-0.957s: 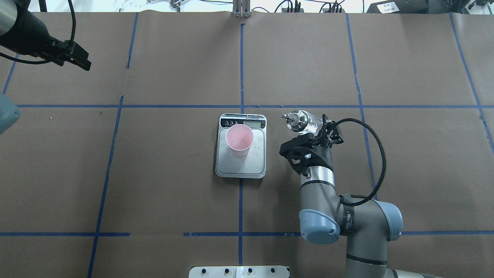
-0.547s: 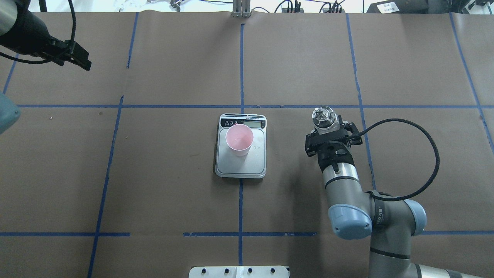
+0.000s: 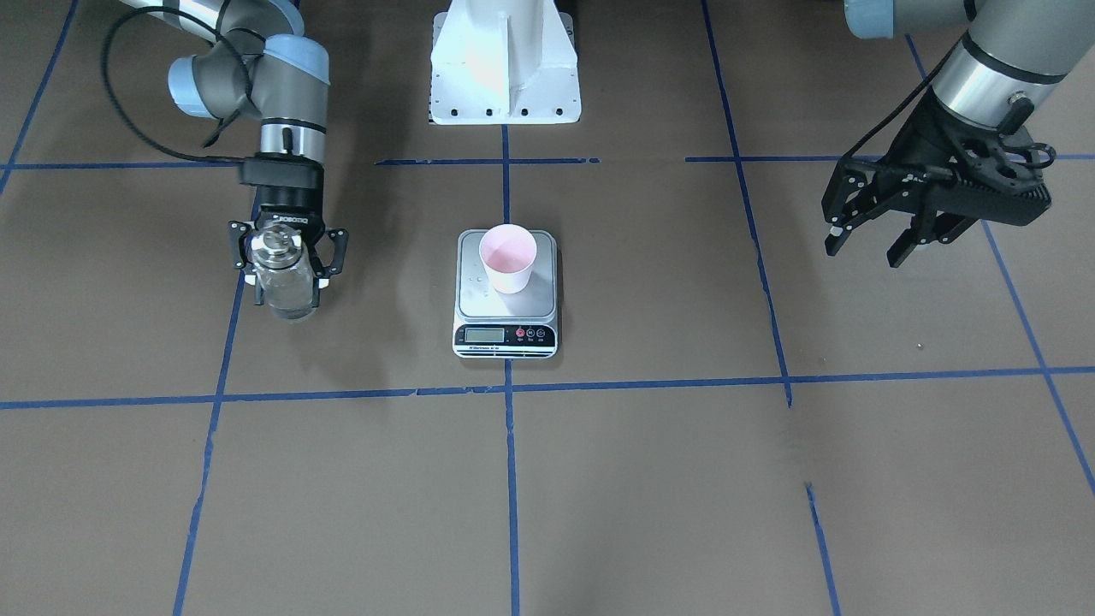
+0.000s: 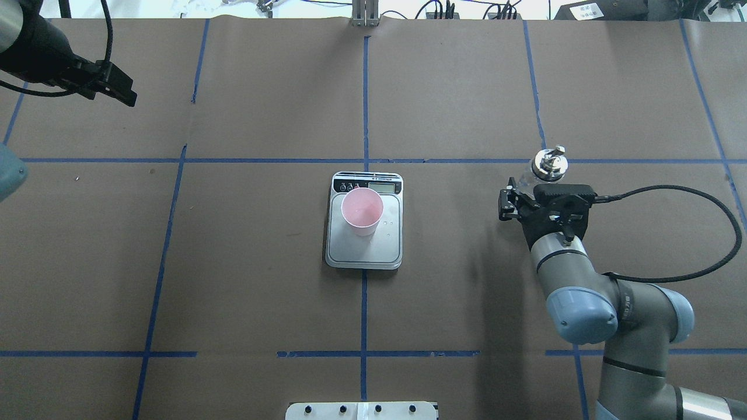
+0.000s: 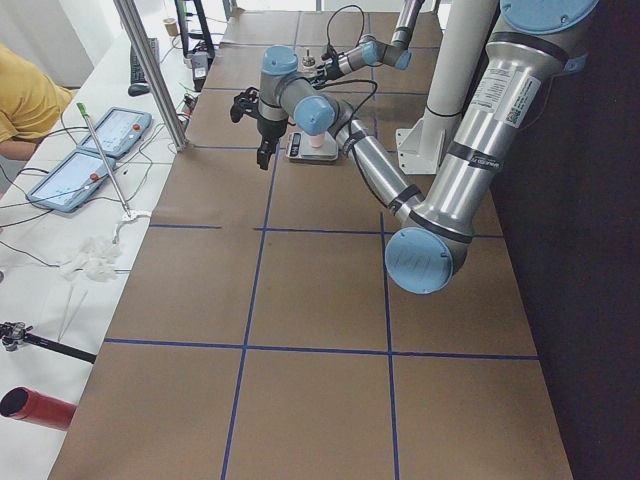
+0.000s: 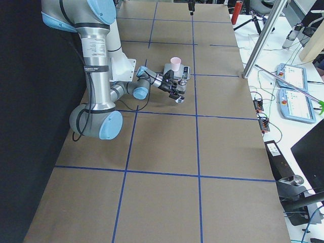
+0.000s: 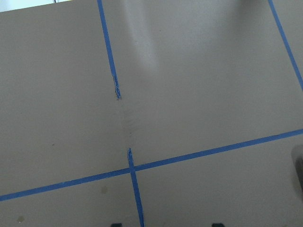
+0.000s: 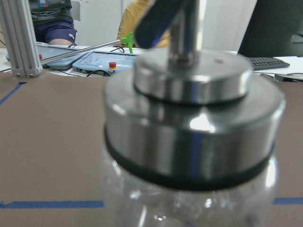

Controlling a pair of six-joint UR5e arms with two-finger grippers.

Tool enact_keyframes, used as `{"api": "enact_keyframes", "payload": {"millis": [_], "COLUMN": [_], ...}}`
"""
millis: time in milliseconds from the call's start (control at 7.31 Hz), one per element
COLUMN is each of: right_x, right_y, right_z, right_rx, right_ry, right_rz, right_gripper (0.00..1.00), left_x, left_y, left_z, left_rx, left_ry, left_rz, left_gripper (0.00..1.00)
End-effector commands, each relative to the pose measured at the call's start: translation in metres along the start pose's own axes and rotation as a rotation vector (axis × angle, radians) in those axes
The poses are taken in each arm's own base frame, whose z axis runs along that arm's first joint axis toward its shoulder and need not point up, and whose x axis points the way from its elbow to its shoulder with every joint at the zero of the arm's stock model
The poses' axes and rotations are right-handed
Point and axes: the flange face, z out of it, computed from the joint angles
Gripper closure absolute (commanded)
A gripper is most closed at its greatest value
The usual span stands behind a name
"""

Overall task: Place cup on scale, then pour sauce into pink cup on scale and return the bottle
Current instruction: 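Turn the bottle upright and carry it back with the right gripper, then lower the glass bottle onto the table and open the right gripper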

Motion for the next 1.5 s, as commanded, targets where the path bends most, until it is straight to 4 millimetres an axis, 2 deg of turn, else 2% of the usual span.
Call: {"api": "enact_keyframes", "payload": {"millis": [0, 547, 684, 957, 1094, 1368], "right_x": [0.046, 0.037, 0.045, 0.045, 0.045, 0.045], "right_y": [0.014, 0.028, 0.04, 0.038, 0.038, 0.035], "right_z": [0.003, 0.014, 0.022, 0.021, 0.021, 0.019], "right_rx": [-0.013, -0.015, -0.018, -0.014, -0.015, -0.006], "right_ry": [0.006, 0.012, 0.031, 0.014, 0.012, 0.011], "right_rz": [0.068, 0.061, 0.04, 0.06, 0.054, 0.054], "right_gripper": [1.0, 1.0, 1.0, 0.97, 0.01, 0.0], "left_x": [0.001, 0.005, 0.005, 0.006, 0.006, 0.006], "left_y": [0.002, 0.006, 0.007, 0.006, 0.006, 0.006], "left_z": [-0.005, -0.013, -0.012, -0.013, -0.013, -0.013], "left_rx": [0.004, -0.002, -0.003, -0.003, -0.003, -0.003], "left_ry": [0.001, -0.002, -0.002, -0.002, -0.002, -0.002], "left_rz": [0.001, -0.002, -0.001, -0.001, -0.003, -0.003], "left_gripper": [0.29, 0.29, 0.29, 0.29, 0.29, 0.29]}}
